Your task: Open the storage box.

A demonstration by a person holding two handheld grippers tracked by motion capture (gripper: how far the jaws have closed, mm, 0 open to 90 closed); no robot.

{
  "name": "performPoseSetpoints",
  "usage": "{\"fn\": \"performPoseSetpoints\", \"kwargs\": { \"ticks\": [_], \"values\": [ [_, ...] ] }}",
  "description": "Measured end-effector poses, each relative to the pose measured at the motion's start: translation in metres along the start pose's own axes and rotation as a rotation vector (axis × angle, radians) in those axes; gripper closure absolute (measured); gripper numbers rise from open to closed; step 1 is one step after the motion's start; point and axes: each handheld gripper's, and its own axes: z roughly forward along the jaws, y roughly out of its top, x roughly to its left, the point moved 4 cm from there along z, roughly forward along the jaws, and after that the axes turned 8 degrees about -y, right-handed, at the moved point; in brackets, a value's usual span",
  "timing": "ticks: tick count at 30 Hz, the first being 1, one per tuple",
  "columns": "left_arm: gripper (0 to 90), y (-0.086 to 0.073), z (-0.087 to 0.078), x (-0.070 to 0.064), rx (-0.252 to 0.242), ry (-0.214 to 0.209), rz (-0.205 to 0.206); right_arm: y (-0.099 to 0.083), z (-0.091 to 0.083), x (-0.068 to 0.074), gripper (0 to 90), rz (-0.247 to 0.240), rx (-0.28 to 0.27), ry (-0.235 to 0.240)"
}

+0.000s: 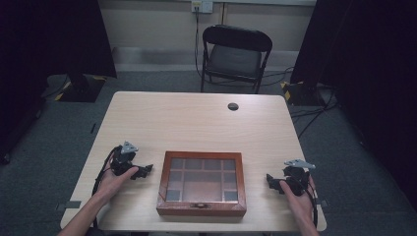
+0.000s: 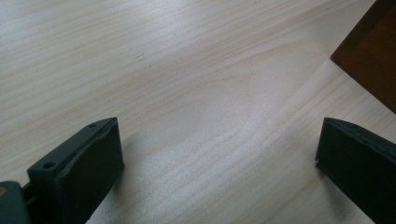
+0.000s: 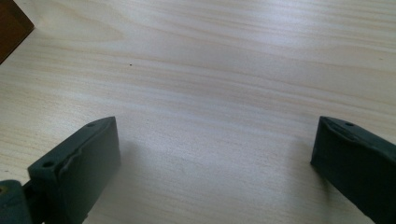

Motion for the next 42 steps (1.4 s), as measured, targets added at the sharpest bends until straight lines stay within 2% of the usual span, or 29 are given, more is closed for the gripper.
{"fn": "performPoseSetpoints", "kwargs": {
  "ticks": [4,6,8,12,13,15,18,19,20,22,25,26,27,28,33,42],
  "values": [
    [6.5,0.001,-0.004,0.001,0.004,0.011,-0.013,0.0,0.0,0.0,0.1,-0.002,0.0,0.002],
    [17.9,0.002,-0.005,0.0,-0.008,0.017,-0.026,0.0,0.0,0.0,0.2,-0.002,0.0,0.002],
    [19.1,0.003,-0.007,-0.001,-0.006,-0.01,-0.037,0.0,0.0,0.0,0.1,-0.002,0.0,0.002],
    [21.9,0.01,-0.016,-0.007,-0.03,-0.028,-0.006,0.0,0.0,0.0,0.1,-0.005,0.0,0.004],
    [22.0,0.015,-0.021,-0.013,-0.052,-0.063,-0.001,0.0,0.0,0.0,0.1,-0.005,0.0,0.005],
    [23.2,0.019,-0.025,-0.02,-0.065,-0.088,0.016,0.0,0.001,0.0,0.1,-0.006,0.0,0.005],
    [25.2,0.026,-0.03,-0.034,-0.09,-0.16,0.048,0.0,0.001,0.0,0.1,-0.006,0.0,0.005],
    [25.9,0.026,-0.03,-0.034,-0.09,-0.16,0.048,0.0,0.001,0.0,0.1,-0.006,0.0,0.005],
    [26.0,0.03,-0.033,-0.044,-0.114,-0.191,0.06,0.0,0.001,0.0,0.1,-0.006,0.0,0.005],
    [26.0,0.034,-0.036,-0.054,-0.127,-0.22,0.071,0.0,0.001,0.0,0.1,-0.006,0.0,0.005],
    [26.1,0.04,-0.039,-0.067,-0.139,-0.246,0.094,0.0,0.001,0.0,0.1,-0.005,0.0,0.005],
    [26.3,0.04,-0.039,-0.067,-0.139,-0.246,0.094,0.0,0.001,0.0,0.1,-0.005,0.0,0.005],
    [26.4,0.043,-0.04,-0.076,-0.142,-0.265,0.106,0.0,0.001,0.0,0.1,-0.006,0.0,0.005],
    [26.4,0.043,-0.04,-0.076,-0.142,-0.265,0.106,0.0,0.001,0.0,0.1,-0.006,0.0,0.005],
    [26.4,0.046,-0.041,-0.096,-0.139,-0.343,0.134,0.0,0.001,0.0,0.1,-0.006,0.0,0.005],
    [28.8,0.055,-0.039,-0.115,-0.147,-0.385,0.158,0.0,0.001,0.0,0.1,-0.006,0.0,0.005]
  ]
}}
